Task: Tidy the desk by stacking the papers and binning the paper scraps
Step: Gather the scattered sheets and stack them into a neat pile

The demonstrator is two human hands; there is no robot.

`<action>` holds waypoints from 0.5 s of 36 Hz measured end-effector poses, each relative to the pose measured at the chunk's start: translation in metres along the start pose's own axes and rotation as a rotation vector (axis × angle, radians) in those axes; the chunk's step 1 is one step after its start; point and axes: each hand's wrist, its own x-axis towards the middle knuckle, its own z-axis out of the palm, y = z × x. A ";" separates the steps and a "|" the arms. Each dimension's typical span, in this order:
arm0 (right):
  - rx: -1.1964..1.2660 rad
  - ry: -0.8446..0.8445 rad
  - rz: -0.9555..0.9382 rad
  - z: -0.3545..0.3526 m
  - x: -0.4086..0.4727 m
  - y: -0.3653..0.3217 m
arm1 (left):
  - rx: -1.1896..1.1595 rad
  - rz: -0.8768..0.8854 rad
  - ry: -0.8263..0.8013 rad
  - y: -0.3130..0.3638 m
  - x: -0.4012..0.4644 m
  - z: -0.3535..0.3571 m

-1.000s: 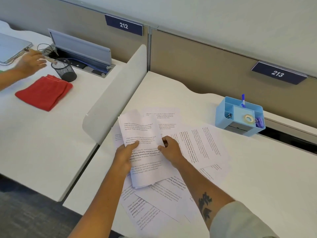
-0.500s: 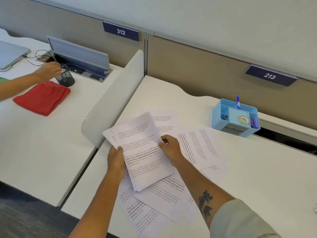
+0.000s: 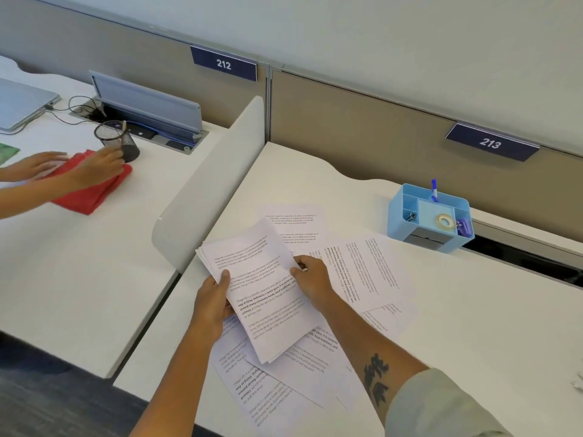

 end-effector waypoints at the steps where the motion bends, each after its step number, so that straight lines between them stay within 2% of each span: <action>1: 0.011 -0.001 0.004 0.000 -0.002 -0.002 | 0.021 0.022 0.000 0.000 0.000 0.001; 10: 0.076 -0.043 -0.005 -0.005 -0.017 -0.007 | 0.245 0.248 0.052 0.009 -0.017 0.012; 18: 0.334 -0.206 0.026 -0.017 -0.044 0.000 | 0.209 0.330 -0.101 0.020 -0.041 0.005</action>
